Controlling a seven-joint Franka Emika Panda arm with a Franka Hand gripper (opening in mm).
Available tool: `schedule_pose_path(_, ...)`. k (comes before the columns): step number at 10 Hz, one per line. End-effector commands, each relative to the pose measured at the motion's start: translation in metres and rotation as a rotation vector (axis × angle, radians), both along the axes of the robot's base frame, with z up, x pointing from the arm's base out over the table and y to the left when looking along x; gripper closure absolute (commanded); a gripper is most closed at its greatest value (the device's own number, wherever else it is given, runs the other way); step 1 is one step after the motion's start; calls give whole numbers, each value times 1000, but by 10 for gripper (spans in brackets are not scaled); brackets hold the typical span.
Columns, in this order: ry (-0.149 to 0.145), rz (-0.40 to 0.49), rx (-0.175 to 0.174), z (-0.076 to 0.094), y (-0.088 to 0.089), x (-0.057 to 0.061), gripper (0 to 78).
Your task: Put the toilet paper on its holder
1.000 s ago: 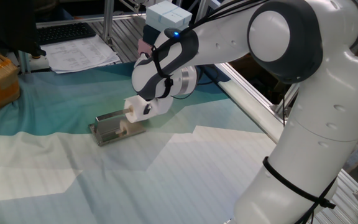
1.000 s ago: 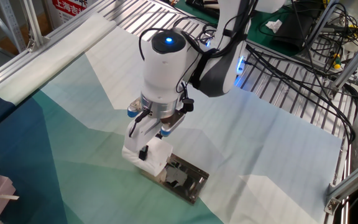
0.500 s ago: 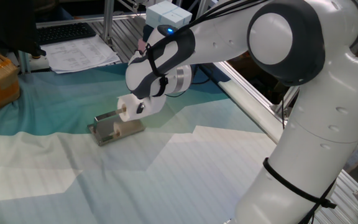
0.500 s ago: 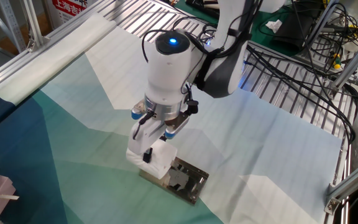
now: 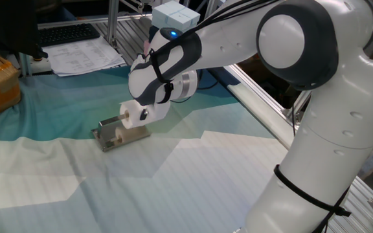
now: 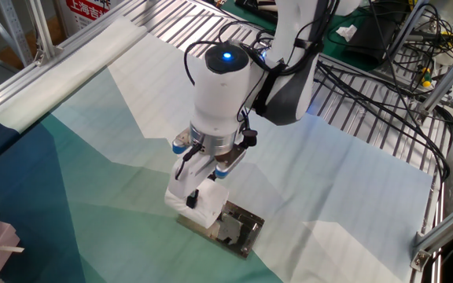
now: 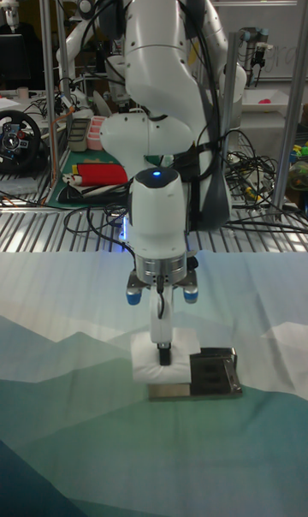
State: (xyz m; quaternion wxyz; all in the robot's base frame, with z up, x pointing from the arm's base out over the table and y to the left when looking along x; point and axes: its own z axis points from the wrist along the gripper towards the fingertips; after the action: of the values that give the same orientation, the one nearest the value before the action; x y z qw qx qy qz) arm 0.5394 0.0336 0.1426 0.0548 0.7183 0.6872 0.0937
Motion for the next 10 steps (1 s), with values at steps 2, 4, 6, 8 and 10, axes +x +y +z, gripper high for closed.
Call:
schedule_pose_path(2, -6, 14, -4, 4, 26, -8, 762)
schedule_pose_path(4, -9, 23, -11, 2, 30, -10, 762)
schedule_pose_path(6, -9, 24, -32, -2, 42, -13, 762)
schedule_pose_path(8, -9, 29, -33, -4, 51, -16, 762)
schedule_pose_path(10, -7, 35, -30, 1, 56, -19, 762)
